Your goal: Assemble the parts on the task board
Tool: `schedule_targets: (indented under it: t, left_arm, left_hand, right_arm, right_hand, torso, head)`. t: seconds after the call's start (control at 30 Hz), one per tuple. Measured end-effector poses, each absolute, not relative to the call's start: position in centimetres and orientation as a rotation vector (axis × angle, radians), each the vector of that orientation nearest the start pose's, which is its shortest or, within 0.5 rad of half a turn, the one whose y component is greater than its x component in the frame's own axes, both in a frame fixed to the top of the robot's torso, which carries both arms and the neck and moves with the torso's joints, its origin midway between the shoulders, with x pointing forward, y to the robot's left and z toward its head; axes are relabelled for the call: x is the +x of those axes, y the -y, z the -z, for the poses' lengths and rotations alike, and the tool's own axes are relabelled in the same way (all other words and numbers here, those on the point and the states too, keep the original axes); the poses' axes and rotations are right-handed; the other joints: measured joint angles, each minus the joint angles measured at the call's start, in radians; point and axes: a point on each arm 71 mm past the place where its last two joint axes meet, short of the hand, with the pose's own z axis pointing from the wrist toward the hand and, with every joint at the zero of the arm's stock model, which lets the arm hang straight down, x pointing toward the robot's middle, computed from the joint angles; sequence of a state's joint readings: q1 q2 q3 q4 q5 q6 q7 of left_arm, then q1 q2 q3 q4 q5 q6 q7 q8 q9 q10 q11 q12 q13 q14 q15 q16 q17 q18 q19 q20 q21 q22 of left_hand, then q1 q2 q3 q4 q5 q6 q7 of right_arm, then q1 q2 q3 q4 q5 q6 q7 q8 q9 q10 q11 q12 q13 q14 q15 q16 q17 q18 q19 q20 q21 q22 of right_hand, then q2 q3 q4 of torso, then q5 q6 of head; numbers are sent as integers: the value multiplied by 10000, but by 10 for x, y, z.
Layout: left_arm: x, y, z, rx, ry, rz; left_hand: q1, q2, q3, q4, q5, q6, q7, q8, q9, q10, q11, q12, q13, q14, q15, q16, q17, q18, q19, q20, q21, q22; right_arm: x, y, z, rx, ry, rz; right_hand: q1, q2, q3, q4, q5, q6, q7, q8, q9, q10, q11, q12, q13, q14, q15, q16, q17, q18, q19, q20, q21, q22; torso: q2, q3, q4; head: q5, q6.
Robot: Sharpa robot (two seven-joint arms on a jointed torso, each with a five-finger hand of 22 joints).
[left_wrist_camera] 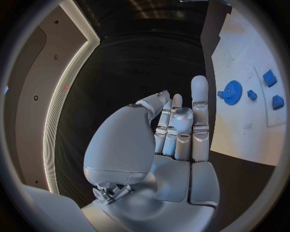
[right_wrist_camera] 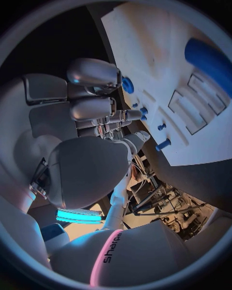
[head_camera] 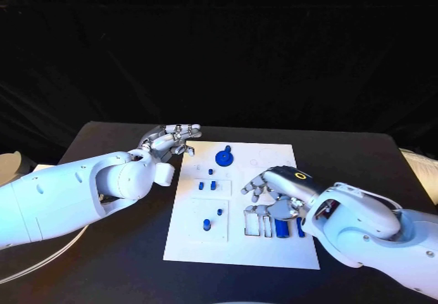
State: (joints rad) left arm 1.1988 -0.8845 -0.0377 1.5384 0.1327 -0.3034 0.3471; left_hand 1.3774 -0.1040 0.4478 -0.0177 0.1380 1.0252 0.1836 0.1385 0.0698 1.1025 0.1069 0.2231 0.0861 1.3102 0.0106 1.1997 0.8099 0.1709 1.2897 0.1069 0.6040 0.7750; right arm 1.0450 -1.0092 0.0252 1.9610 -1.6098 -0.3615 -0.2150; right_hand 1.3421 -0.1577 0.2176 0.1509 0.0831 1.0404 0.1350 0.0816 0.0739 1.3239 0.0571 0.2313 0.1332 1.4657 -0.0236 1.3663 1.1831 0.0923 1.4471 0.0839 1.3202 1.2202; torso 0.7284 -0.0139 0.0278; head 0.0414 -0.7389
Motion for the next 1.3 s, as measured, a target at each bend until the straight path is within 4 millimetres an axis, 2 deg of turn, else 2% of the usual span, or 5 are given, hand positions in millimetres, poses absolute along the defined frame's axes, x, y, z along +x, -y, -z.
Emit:
schedule_targets:
  t: [0.1, 0.23, 0.37, 0.7, 1.3]
  left_arm:
    - [487, -228, 183, -13094, -14067, 15324]
    - [486, -227, 183, -13086, -14089, 15358]
    - [486, -227, 183, -13087, -14107, 15357]
    - [485, -225, 184, -13085, -14150, 15376]
    - [484, -225, 185, -13108, -14187, 15373]
  left_hand:
    - [0, 0, 0, 0, 0, 0, 0, 0, 0, -2, -2, 0, 0, 0, 0, 0, -6, 1, 0, 0, 0, -3]
    - [0, 0, 0, 0, 0, 0, 0, 0, 0, -72, -2, 0, 0, 0, 0, 0, -17, 1, 0, 0, 0, -11]
    - [0, 0, 0, 0, 0, 0, 0, 0, 0, -72, -1, 0, 0, 0, 0, 0, -16, 1, 0, 0, 0, -11]
    - [0, 0, 0, 0, 0, 1, 0, -1, 0, -72, -1, 0, 0, 0, 0, 0, -16, 0, 0, 0, 0, -10]
    - [0, 0, 0, 0, 0, 1, 0, -1, 0, -71, -1, 0, 0, 0, 0, 0, -15, 1, 0, 0, 0, -9]
  right_arm:
    - [375, 187, 177, -1209, -16742, -7504]
    - [369, 211, 186, 35, -17477, -6656]
    - [361, 222, 196, 820, -18107, -5973]
    - [358, 229, 213, 1408, -19009, -4836]
    - [363, 211, 240, 1003, -19837, -4516]
  right_hand:
    - [-402, -83, -346, 346, 577, 221, -221, 186, 44, 964, -315, 833, 674, 8, -240, 311, 474, -163, 181, -187, 371, 470]
    - [-808, 38, -1042, 828, 1266, 461, -462, 580, 157, 1391, -525, 5526, 5656, -9, -394, 652, 1008, -167, 190, -412, 701, 842]
    - [-990, 244, -1885, 1248, 1805, 491, -496, 1064, 389, 1316, -604, 8934, 9508, 8, -483, 1062, 1250, -318, 192, -483, 1052, 879]
    - [-1171, 778, -2841, 1376, 1996, 240, -460, 1463, 681, 1304, -512, 9583, 9537, 7, -482, 1193, 1249, -318, 191, -482, 1099, 878]
    - [-1210, 816, -3051, 1383, 1996, 172, -462, 1567, 782, 1273, -478, 9994, 9537, 8, -480, 1193, 1247, -317, 192, -481, 1158, 876]
  torso:
    - [-21, -12, -67]
    - [-47, -22, -164]
    - [-68, -29, -235]
    - [-100, -35, -302]
    - [-84, -50, -259]
  head:
    - [-90, 46]
    - [-202, 78]
    - [-263, 81]
    - [-311, 66]
    - [-276, 19]
